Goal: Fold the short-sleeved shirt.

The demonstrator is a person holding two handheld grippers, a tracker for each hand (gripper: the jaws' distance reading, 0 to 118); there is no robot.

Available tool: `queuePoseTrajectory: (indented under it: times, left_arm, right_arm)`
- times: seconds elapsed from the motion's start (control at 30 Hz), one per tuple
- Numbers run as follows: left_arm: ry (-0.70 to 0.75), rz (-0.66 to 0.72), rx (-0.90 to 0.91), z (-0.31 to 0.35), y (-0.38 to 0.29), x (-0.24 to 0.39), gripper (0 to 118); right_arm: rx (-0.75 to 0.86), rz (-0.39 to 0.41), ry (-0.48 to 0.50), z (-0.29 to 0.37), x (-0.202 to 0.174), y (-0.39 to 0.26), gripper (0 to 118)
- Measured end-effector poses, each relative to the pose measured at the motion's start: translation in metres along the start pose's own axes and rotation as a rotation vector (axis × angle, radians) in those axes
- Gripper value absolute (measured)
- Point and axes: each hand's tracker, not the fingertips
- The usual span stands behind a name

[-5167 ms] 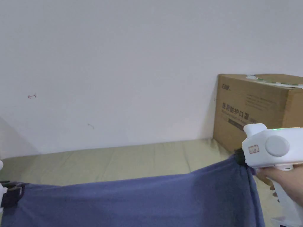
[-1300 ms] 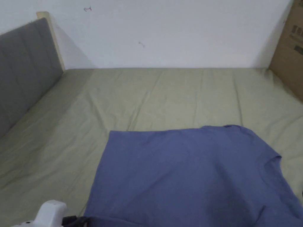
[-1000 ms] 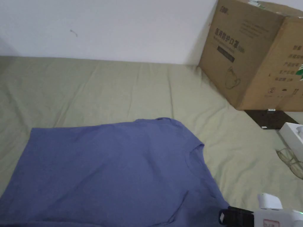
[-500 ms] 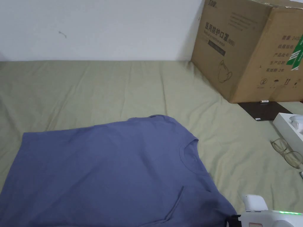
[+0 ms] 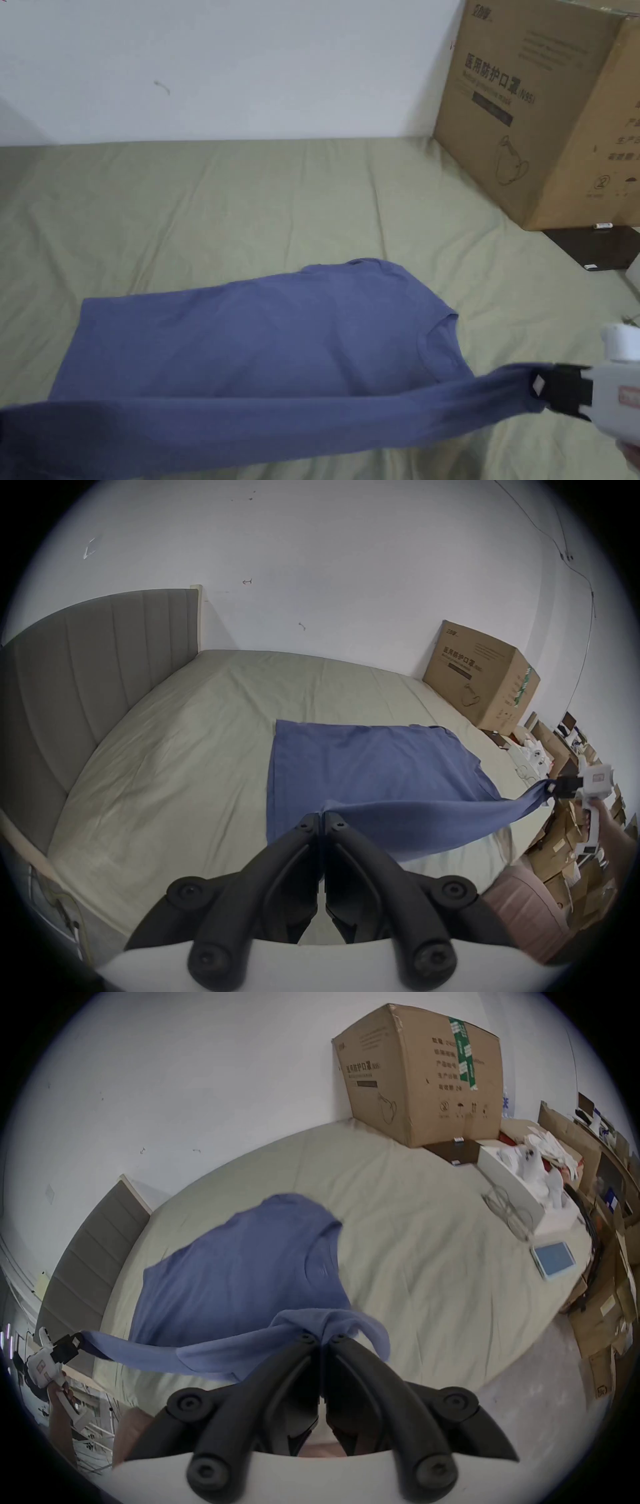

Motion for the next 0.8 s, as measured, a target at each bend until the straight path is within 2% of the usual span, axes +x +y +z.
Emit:
queuePoseTrajectory:
  times: [0.1, 0.2, 0.33, 0.37, 0.4, 0.43, 0.47, 0.5, 0.53, 0.57, 0.6, 0.63, 0.7, 0.73, 0.77, 0.8]
  left_arm:
    - [0.019, -0.056, -0.084, -0.046, 0.020, -0.013, 2]
    - [0.022, -0.079, -0.164, -0.094, 0.028, -0.028, 2]
    - [0.041, -0.030, -0.236, -0.138, 0.022, -0.045, 3]
    - [0.036, -0.008, -0.242, -0.144, 0.018, -0.046, 9]
    - [0.041, -0.003, -0.247, -0.150, 0.015, -0.048, 19]
    - [0.047, -0.005, -0.253, -0.153, 0.013, -0.047, 19]
    - [0.062, -0.012, -0.254, -0.155, 0.010, -0.046, 24]
    - [0.059, -0.016, -0.251, -0.154, 0.006, -0.045, 47]
    - [0.057, -0.019, -0.251, -0.153, 0.004, -0.044, 82]
    - [0.056, -0.022, -0.250, -0.150, 0.003, -0.041, 111]
    - [0.029, -0.040, -0.177, -0.140, 0.004, -0.037, 116]
    - [0.032, -0.027, -0.170, -0.135, 0.005, -0.034, 111]
    - [0.019, -0.008, -0.159, -0.117, 0.008, -0.024, 112]
    - [0.004, -0.002, -0.122, -0.107, 0.010, -0.019, 112]
    - [0.001, 0.005, -0.088, -0.091, 0.013, -0.016, 112]
    - [-0.004, 0.019, -0.064, -0.074, 0.015, -0.008, 109]
  right_arm:
    - [-0.093, 0.107, -0.036, -0.047, -0.015, 0.043, 1]
    - [-0.181, 0.159, -0.084, -0.104, -0.028, 0.066, 1]
    - [-0.274, 0.167, -0.125, -0.170, -0.038, 0.071, 1]
    - [-0.280, 0.160, -0.131, -0.182, -0.040, 0.068, 4]
    - [-0.284, 0.152, -0.147, -0.201, -0.030, 0.068, 15]
    - [-0.265, 0.147, -0.163, -0.205, -0.030, 0.063, 15]
    - [-0.222, 0.149, -0.212, -0.206, -0.031, 0.059, 23]
    - [-0.185, 0.159, -0.261, -0.206, -0.032, 0.056, 52]
    - [-0.155, 0.153, -0.254, -0.203, -0.026, 0.055, 85]
    - [-0.126, 0.137, -0.237, -0.196, -0.025, 0.052, 105]
    - [-0.097, 0.125, -0.202, -0.186, -0.025, 0.050, 112]
    - [-0.071, 0.122, -0.175, -0.177, -0.026, 0.048, 112]
    - [-0.005, 0.147, -0.173, -0.146, -0.034, 0.041, 112]
    - [-0.028, 0.171, -0.167, -0.130, -0.039, 0.039, 111]
    - [0.001, 0.194, -0.128, -0.111, -0.045, 0.034, 111]
    - [0.117, 0.184, -0.051, -0.083, -0.053, 0.025, 106]
